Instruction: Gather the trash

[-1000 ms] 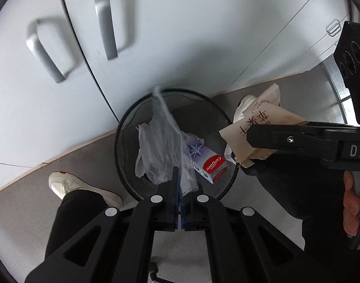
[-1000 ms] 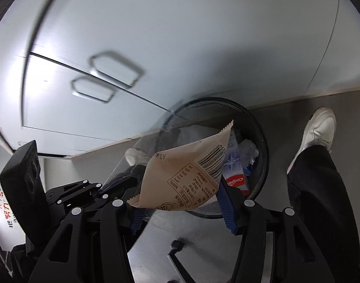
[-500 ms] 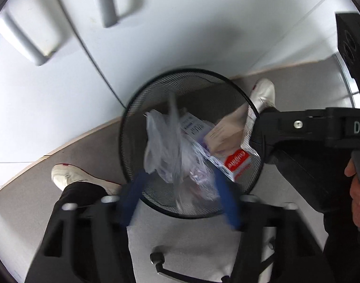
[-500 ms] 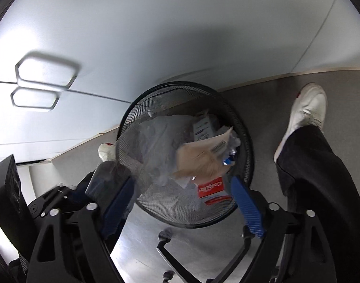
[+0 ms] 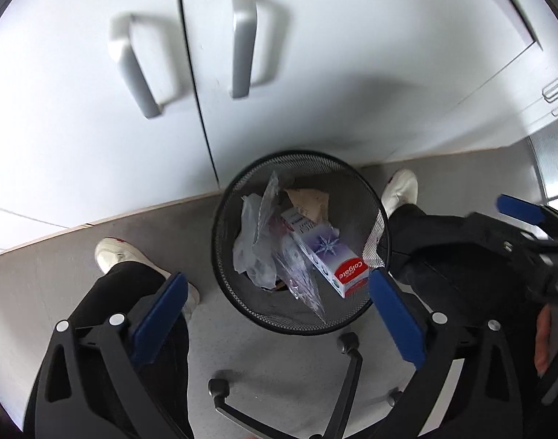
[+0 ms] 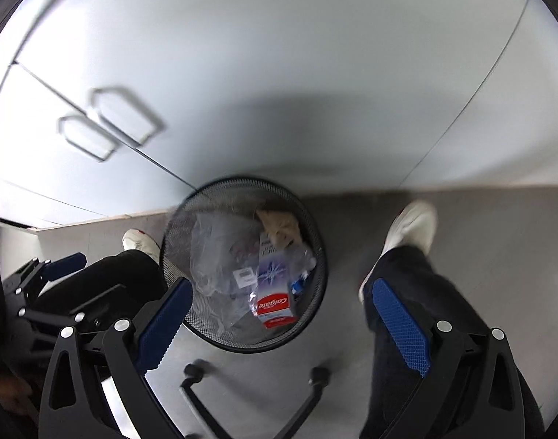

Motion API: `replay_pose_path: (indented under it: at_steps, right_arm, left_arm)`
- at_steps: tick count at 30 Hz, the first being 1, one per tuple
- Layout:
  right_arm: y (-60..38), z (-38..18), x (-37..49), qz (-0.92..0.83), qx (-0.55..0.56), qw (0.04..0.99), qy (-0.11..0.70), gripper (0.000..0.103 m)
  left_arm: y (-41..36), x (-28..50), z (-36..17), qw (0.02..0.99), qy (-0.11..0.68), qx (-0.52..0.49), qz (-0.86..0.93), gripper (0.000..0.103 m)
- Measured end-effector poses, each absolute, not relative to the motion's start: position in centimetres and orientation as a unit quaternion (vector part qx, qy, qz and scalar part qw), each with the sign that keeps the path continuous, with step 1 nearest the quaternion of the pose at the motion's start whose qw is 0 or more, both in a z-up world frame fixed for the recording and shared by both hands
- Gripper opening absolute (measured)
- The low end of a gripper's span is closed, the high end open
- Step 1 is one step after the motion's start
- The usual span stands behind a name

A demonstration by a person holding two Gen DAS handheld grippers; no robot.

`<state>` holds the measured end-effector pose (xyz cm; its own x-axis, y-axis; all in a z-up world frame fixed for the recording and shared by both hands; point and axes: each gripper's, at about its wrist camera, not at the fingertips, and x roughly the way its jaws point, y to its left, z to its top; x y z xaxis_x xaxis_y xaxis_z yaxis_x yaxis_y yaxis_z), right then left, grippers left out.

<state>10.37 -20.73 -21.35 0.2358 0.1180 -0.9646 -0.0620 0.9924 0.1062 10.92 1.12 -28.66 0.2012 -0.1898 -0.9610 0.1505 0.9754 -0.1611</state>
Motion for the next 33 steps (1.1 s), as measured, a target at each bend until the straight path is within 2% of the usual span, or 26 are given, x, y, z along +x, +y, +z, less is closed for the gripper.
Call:
replay_pose_path:
  at_steps: [5,12,23,33]
  right_arm:
    - [-21.0,-17.5,7.6,0.057,0.023,0.81,0.583,0.1]
    - [-20.9,-15.4,4.6,0.057,0.014,0.825,0.562,0.1]
    - [-20.4,-16.9,3.1,0.067,0.008,0.834,0.548,0.1]
    - [-20.3,-17.4,2.7,0.058,0.019,0.832,0.551,0.1]
  left_arm:
    - [1.4,9.4,-26.0,0.796,0.598,-0.056,-0.081,0.099]
    - [1.2,7.4,-24.8,0.809,0.582,-0.07,-0.041,0.099]
    - [1.5,6.0,-23.8,0.839,0.538,-0.066,-0.042,0.099]
    - [1.0,5.5,-23.8,0.845,0.531,-0.054,-0.047,0.099]
